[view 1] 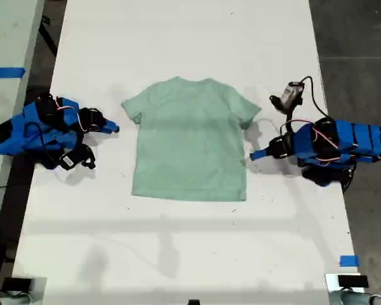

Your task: Fold tshirt

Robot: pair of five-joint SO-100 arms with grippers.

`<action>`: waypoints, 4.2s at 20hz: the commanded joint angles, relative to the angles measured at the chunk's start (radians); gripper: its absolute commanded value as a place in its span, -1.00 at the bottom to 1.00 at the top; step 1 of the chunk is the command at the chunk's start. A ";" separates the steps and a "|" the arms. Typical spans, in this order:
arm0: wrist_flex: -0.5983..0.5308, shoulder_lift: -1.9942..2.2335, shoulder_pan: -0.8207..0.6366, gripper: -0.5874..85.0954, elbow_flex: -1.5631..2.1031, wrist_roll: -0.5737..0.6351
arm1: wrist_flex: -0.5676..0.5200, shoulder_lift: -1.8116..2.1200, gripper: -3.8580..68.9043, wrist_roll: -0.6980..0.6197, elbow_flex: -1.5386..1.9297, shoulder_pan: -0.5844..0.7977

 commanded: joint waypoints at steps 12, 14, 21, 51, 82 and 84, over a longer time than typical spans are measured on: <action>-0.069 0.000 0.321 -0.98 -0.014 -0.325 | 0.003 0.011 -0.90 0.974 -0.032 -0.114; -0.098 0.000 0.305 -0.99 -0.026 -0.339 | 0.018 0.011 -0.90 0.931 -0.067 -0.130; -0.115 -0.368 0.172 -0.99 -0.337 -0.212 | 0.057 -0.485 -0.90 0.657 -0.489 -0.006; 0.170 -1.489 -0.273 -0.99 -1.427 0.325 | -0.195 -1.542 0.07 -0.285 -0.857 0.891; 0.126 -1.502 -0.227 -0.99 -1.353 0.295 | -0.232 -2.168 0.15 -0.038 -1.802 0.440; 0.126 -1.502 -0.225 -0.99 -1.351 0.293 | -0.104 -2.244 0.13 -0.055 -1.973 0.419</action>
